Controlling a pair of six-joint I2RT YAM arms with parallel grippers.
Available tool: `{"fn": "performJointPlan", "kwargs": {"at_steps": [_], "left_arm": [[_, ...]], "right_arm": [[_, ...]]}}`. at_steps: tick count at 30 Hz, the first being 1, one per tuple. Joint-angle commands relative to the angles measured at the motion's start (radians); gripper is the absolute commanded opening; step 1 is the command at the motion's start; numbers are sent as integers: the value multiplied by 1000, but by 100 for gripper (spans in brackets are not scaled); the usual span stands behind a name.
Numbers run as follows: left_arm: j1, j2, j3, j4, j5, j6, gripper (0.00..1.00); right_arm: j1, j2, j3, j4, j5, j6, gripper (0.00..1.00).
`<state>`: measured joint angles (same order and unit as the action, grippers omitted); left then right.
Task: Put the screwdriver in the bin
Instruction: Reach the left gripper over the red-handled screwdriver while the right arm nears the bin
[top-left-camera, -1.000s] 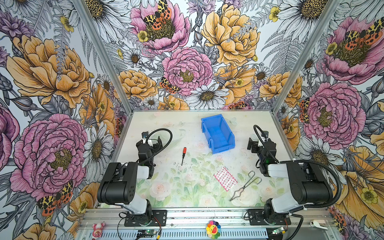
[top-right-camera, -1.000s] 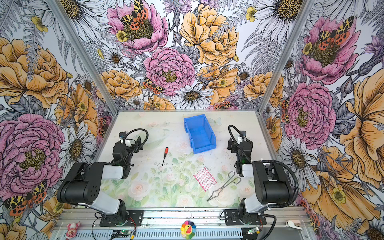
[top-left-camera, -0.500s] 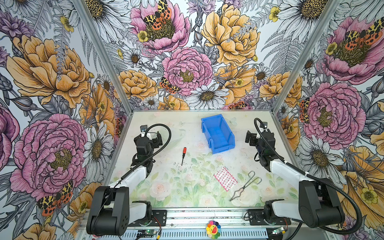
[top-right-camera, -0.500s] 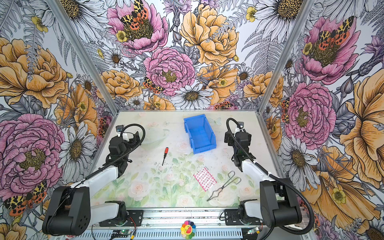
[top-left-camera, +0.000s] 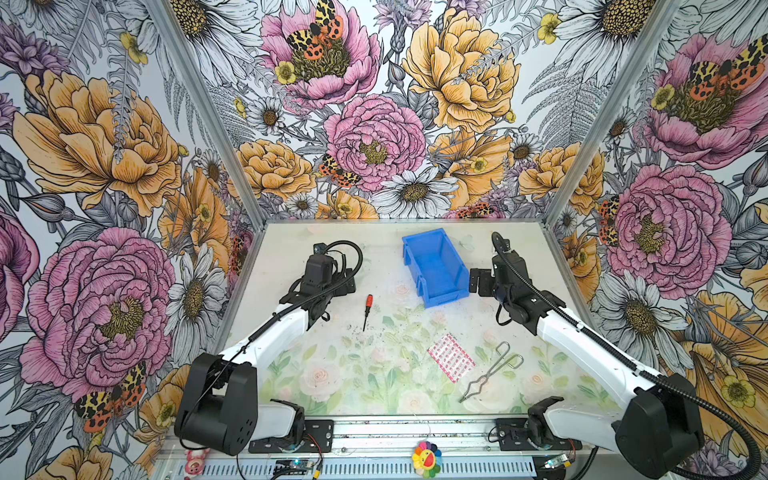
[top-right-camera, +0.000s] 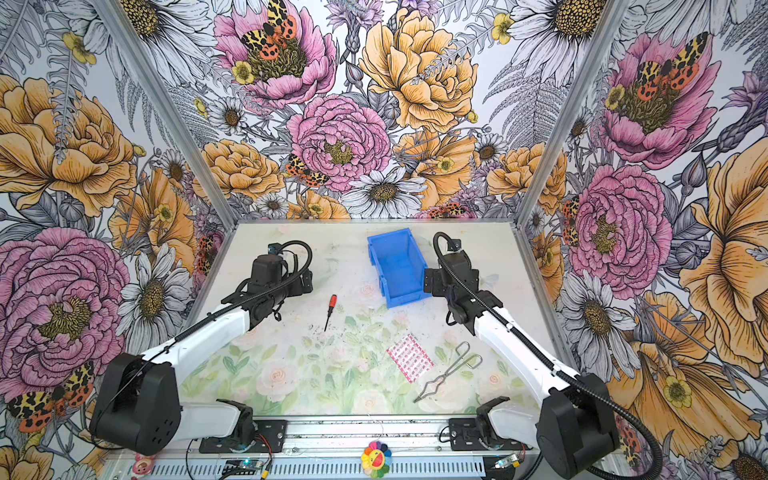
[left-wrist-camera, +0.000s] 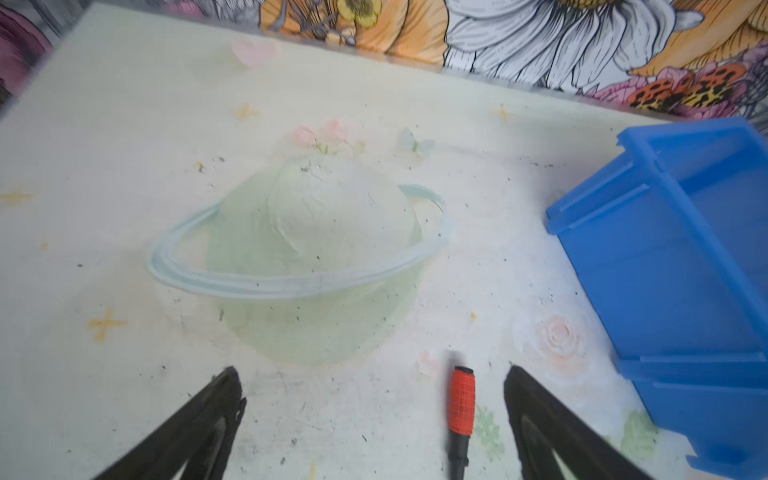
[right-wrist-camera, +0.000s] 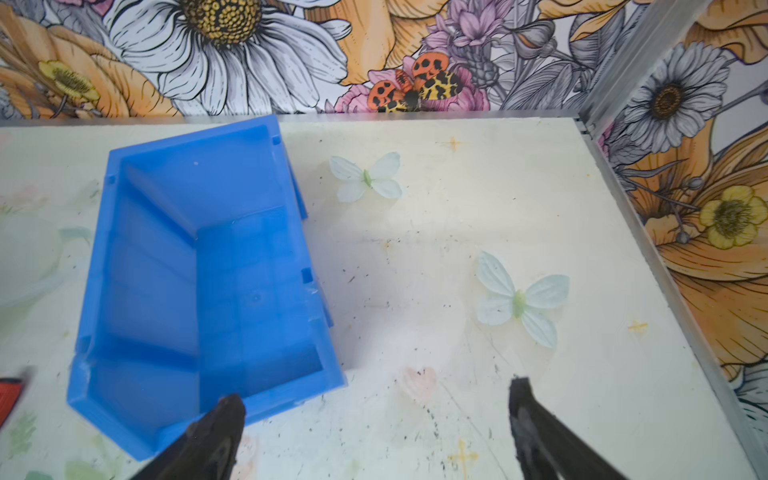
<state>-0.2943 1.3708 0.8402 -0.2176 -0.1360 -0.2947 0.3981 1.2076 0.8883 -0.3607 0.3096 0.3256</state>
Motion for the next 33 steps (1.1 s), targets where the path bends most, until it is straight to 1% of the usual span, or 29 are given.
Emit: {"fn": "performJointPlan", "kwargs": {"at_steps": [1, 4, 6, 9, 15, 17, 19, 20, 22, 25, 28, 33], "left_arm": [[-33, 50, 57, -137, 74, -86, 99], [-52, 106, 93, -164, 77, -142, 99], [-68, 144, 124, -195, 71, -181, 99], [-117, 194, 184, -260, 37, -241, 99], [-216, 331, 287, -335, -34, -313, 96], [-233, 367, 309, -355, -35, -350, 95], [-262, 398, 349, -391, -65, -357, 91], [-276, 414, 376, -422, -109, -353, 90], [-298, 476, 440, -493, -148, -338, 88], [-304, 539, 492, -537, -164, -321, 85], [-302, 586, 529, -565, -180, -329, 80], [-302, 605, 565, -577, -206, -352, 77]], "right_arm": [[49, -43, 24, -75, -3, 21, 100], [84, -39, 20, -74, -21, 8, 99], [105, -27, 22, -73, -37, -26, 100], [126, -14, 37, -87, -76, -81, 99], [133, -45, 15, -88, -152, -132, 99], [133, -56, 1, -94, -172, -136, 100], [133, -84, -16, -101, -194, -138, 99], [133, -99, -24, -100, -202, -141, 99], [133, -129, -42, -101, -215, -147, 99], [133, -155, -62, -100, -240, -157, 99], [131, -161, -79, -101, -244, -159, 99], [131, -151, -77, -98, -270, -152, 99]]}}
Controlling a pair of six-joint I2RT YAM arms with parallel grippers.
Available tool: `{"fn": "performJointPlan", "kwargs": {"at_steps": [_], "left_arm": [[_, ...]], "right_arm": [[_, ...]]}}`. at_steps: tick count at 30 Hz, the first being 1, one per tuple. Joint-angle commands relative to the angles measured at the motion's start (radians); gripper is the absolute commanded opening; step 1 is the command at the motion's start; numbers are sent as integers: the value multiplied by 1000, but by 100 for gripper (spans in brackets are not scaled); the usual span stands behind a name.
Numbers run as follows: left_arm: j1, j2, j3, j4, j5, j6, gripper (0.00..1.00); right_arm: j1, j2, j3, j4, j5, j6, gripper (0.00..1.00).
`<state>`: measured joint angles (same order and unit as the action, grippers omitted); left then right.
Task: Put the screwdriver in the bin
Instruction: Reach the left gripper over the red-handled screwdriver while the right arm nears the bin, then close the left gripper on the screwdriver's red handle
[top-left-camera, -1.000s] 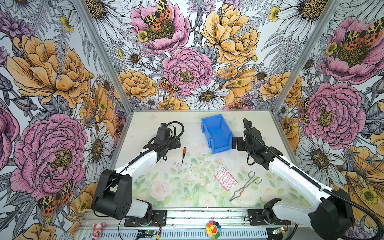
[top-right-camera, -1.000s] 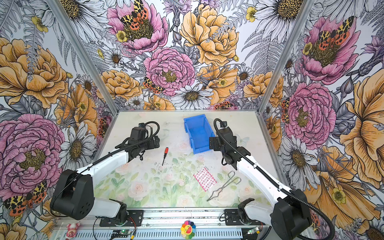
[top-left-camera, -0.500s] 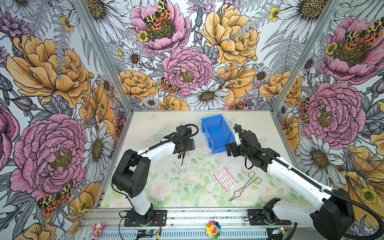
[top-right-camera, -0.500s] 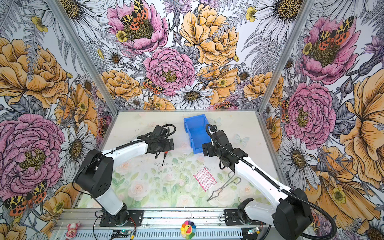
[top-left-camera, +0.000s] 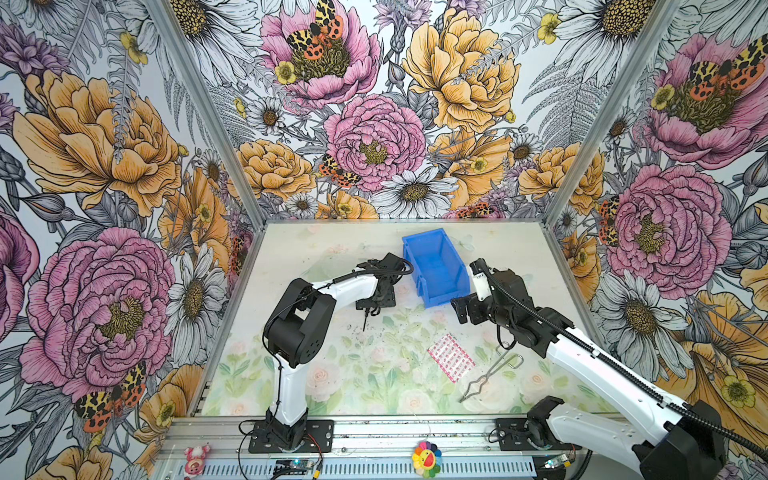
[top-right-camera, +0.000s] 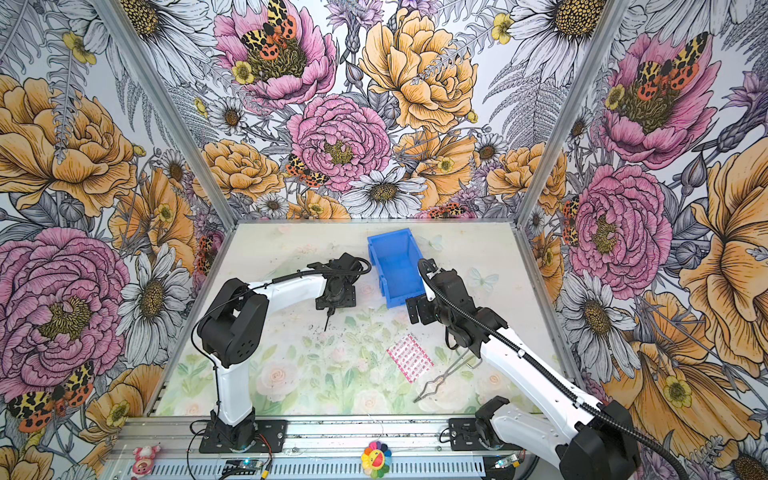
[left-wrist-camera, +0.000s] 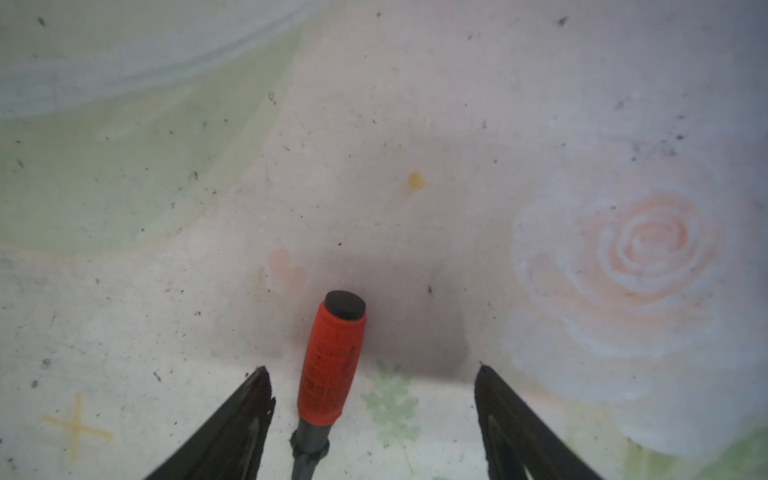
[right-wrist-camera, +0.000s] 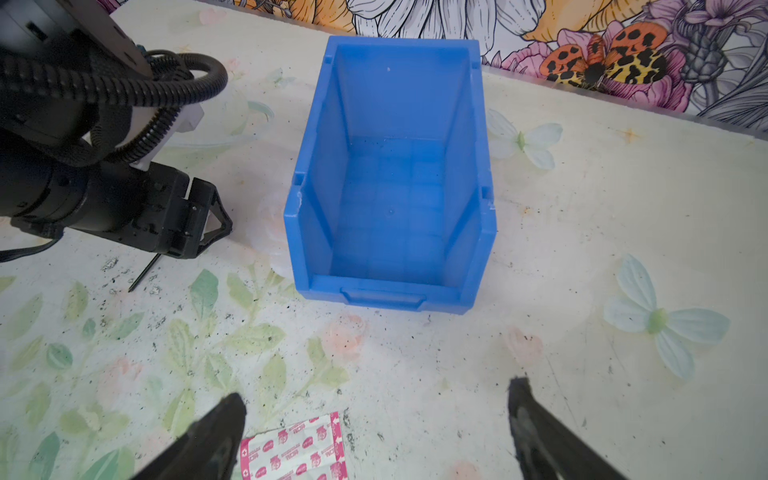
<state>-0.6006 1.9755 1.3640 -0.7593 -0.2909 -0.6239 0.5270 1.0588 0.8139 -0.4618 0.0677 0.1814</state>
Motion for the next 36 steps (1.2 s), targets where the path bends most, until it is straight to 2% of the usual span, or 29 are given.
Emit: {"fn": "performJointPlan", "kwargs": {"at_steps": [1, 7, 14, 19, 23, 28, 32, 36], "left_arm": [[9, 5, 52, -43, -53, -15, 77], [59, 47, 95, -60, -1, 45, 75], [87, 70, 109, -67, 16, 46, 64], [75, 103, 127, -69, 25, 36, 54], [68, 106, 110, -69, 24, 25, 50], [62, 99, 85, -69, 22, 16, 31], [53, 81, 65, -69, 19, 9, 25], [47, 62, 49, -70, 19, 3, 13]], "right_arm": [[2, 10, 2, 5, -31, -3, 99], [3, 85, 45, -1, -25, 31, 99], [2, 79, 49, 0, -31, 3, 99], [2, 82, 57, 0, -12, -15, 99], [2, 87, 61, 0, -10, -11, 100], [2, 68, 48, -1, -4, -5, 99], [2, 45, 39, -1, 6, -5, 99], [2, 31, 33, -1, 9, -5, 99]]}}
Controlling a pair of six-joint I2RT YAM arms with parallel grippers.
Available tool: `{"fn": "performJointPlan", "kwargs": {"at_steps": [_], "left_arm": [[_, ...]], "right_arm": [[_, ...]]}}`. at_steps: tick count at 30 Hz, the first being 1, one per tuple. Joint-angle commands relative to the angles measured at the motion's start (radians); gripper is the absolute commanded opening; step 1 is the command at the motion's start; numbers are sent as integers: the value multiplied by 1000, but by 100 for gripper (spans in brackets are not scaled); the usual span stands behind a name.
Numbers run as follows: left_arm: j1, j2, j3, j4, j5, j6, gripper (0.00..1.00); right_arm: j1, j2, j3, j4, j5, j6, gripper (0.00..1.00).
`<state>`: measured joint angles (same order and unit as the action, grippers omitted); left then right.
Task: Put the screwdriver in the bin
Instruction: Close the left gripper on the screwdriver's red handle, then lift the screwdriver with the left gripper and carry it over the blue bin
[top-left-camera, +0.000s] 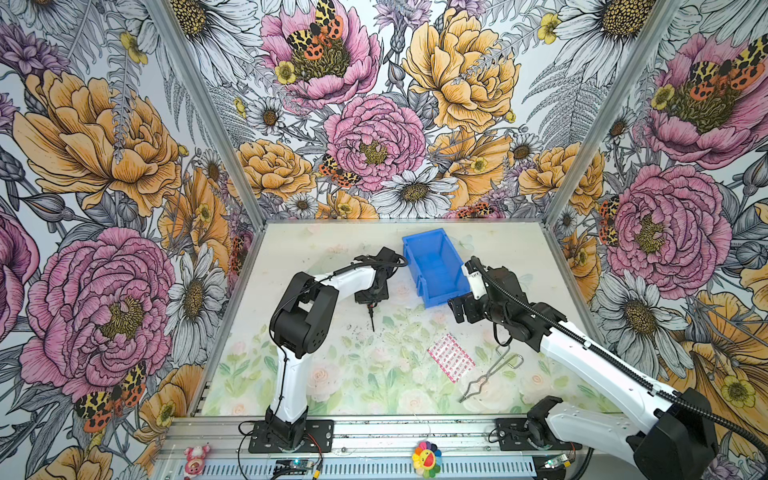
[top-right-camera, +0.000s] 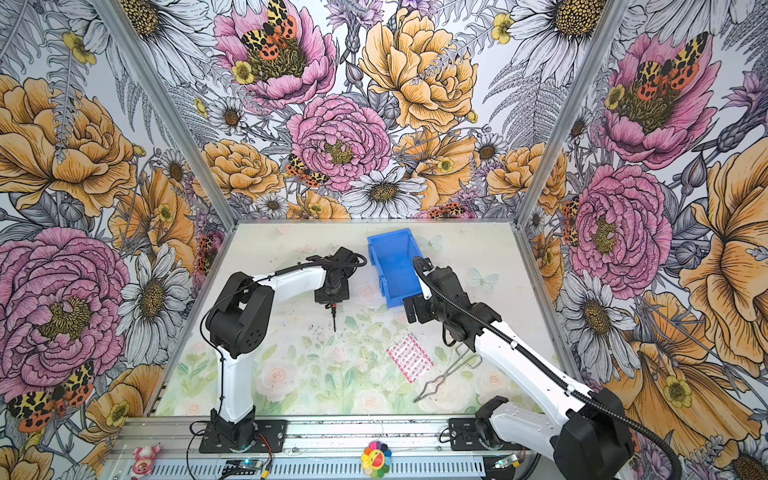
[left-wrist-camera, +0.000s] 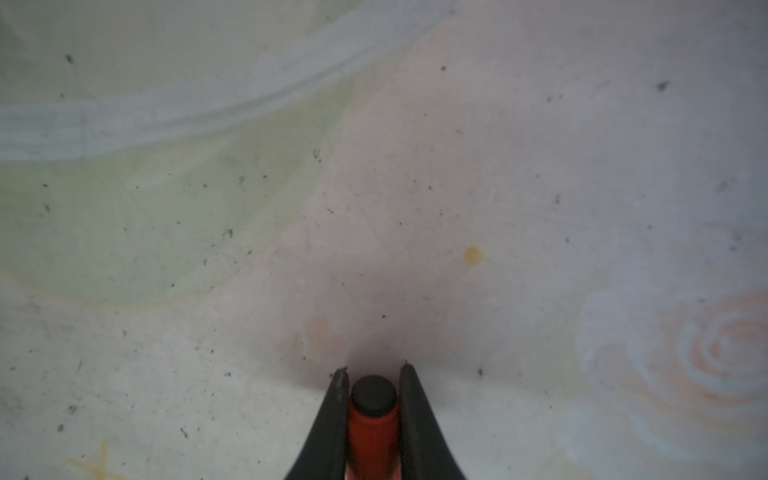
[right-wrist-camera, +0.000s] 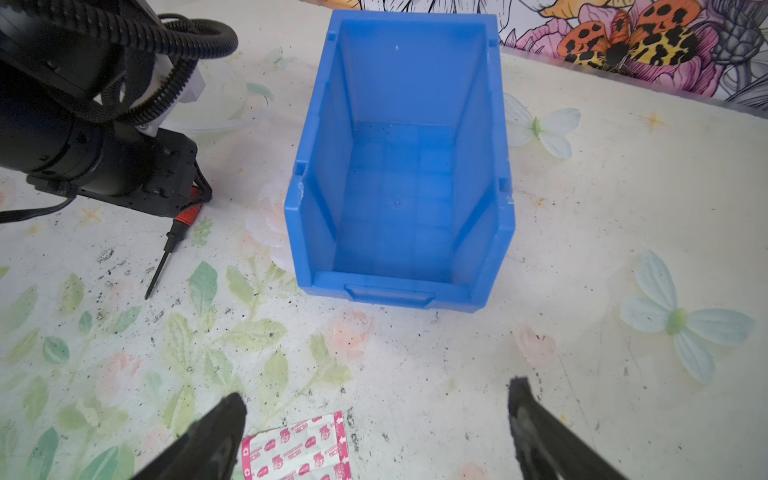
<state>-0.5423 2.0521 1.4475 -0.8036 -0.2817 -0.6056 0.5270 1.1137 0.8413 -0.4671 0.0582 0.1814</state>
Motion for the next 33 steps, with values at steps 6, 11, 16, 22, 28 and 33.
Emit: {"fn": "performJointPlan", "kwargs": {"at_steps": [6, 11, 16, 22, 28, 33], "left_arm": [[-32, -70, -26, -40, 2, -21, 0], [-67, -142, 22, -44, -1, -38, 0], [-109, -173, 133, -46, 8, -75, 0], [-151, -115, 315, -42, 17, -116, 0], [-178, 9, 522, -43, 28, -140, 0], [-180, 126, 684, -43, 43, -159, 0]], "right_arm": [[3, -50, -5, 3, 30, -5, 99], [1, -64, -39, 8, 35, 2, 99], [-28, -71, -83, 9, 13, 39, 100], [-127, -107, -118, 16, -38, 79, 99], [-188, -133, -147, 16, -64, 99, 99], [-196, -138, -151, 14, -64, 99, 99]]}}
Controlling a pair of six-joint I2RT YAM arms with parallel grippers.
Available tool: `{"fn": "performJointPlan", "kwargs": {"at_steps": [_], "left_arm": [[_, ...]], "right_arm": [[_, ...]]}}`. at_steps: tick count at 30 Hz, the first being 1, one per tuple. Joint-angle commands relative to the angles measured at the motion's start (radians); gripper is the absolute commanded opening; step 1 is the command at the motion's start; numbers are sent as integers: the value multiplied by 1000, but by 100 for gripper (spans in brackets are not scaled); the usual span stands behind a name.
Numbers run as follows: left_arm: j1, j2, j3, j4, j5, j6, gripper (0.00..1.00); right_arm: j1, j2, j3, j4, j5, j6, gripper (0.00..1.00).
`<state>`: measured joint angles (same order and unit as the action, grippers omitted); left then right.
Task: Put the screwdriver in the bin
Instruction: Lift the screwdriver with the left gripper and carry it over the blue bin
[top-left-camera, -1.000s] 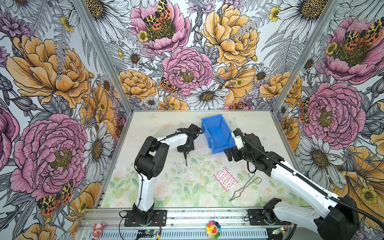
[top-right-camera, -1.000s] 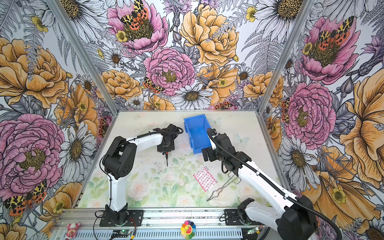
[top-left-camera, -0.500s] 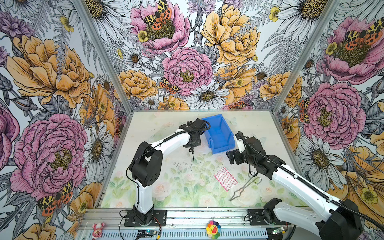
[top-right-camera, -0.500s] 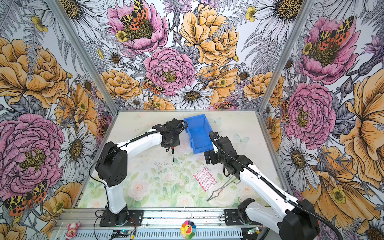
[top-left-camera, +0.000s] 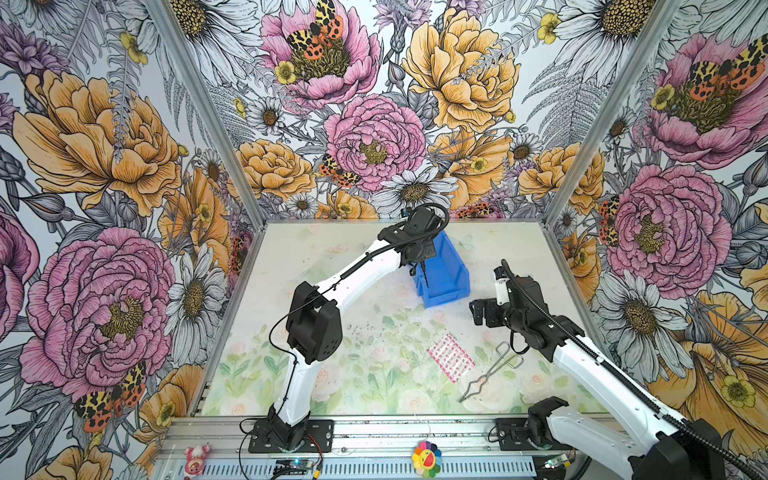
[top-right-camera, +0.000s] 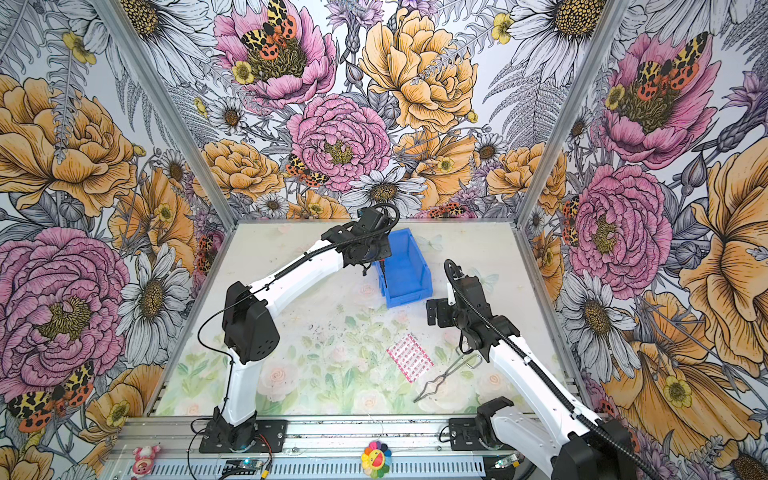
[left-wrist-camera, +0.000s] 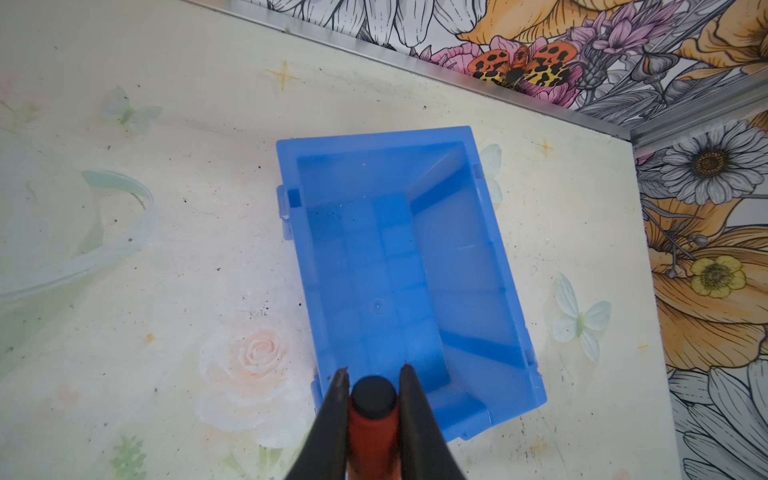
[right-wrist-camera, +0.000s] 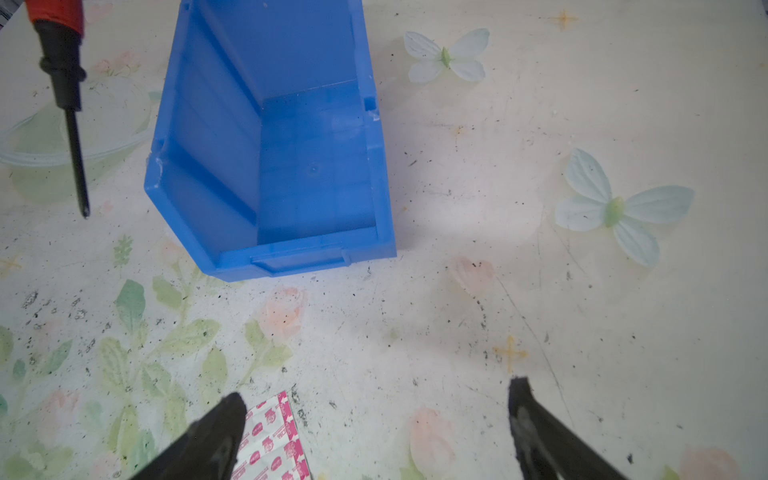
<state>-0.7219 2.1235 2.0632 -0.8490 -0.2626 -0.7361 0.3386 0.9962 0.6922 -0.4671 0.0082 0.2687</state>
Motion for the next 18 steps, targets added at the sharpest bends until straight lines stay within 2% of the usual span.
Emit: {"fn": "performJointPlan", "kwargs": {"at_steps": [1, 13, 18], "left_arm": [[-1, 75, 96, 3, 24, -24, 0], [2, 320, 368, 2, 0, -30, 0], [11, 397, 431, 2, 9, -65, 0]], "right_arm": [[-9, -23, -3, 15, -14, 12, 100], [-15, -16, -6, 13, -16, 14, 99], [-18, -14, -9, 13, -4, 13, 99]]}}
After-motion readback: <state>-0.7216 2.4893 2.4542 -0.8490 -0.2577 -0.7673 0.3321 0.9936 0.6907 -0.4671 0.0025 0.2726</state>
